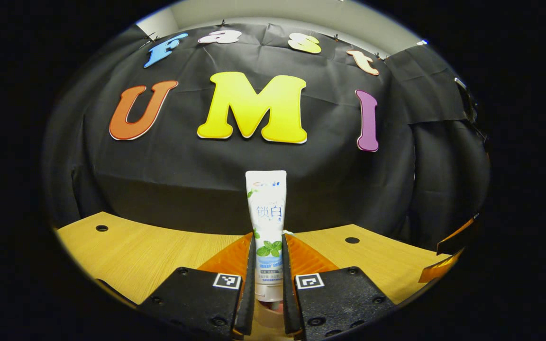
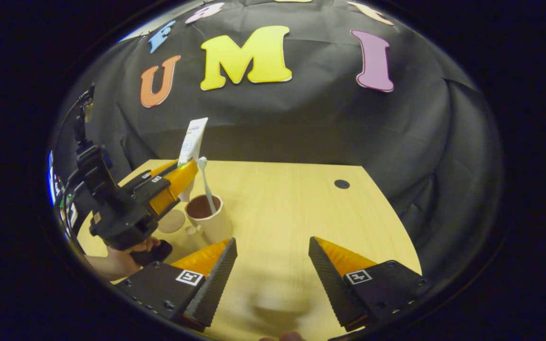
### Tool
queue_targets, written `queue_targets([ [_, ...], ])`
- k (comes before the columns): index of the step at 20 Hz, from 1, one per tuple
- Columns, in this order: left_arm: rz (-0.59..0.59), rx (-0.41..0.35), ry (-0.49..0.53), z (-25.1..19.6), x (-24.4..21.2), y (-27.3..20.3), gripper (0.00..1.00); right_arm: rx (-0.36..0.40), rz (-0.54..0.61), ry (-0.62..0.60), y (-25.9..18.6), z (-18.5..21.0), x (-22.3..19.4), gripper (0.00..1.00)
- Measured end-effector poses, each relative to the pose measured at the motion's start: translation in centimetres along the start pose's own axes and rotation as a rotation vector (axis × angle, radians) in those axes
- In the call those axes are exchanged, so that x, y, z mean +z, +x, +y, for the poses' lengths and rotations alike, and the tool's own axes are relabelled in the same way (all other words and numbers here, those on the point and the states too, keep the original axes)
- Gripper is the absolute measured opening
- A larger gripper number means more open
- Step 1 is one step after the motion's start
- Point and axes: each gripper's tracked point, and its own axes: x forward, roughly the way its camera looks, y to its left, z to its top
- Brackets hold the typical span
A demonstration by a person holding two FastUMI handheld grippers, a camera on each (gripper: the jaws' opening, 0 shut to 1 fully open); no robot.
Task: Put the toothbrush and toothpaste on the desktop into the cup, then pick up the cup and place it on the coaster on the desktop.
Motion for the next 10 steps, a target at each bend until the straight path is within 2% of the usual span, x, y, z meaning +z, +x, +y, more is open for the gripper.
queue_targets([
  [7, 0.043, -0.023, 0.014, -0.7, -4.0, 0.3, 0.29, -0.004, 0.01, 0.009, 0.2, -0.4, -0.9, 0.93],
  [10, 0.062, -0.02, 0.037, -0.5, -5.3, 0.2, 0.31, -0.012, 0.047, 0.02, 1.0, -0.8, -2.0, 0.93],
])
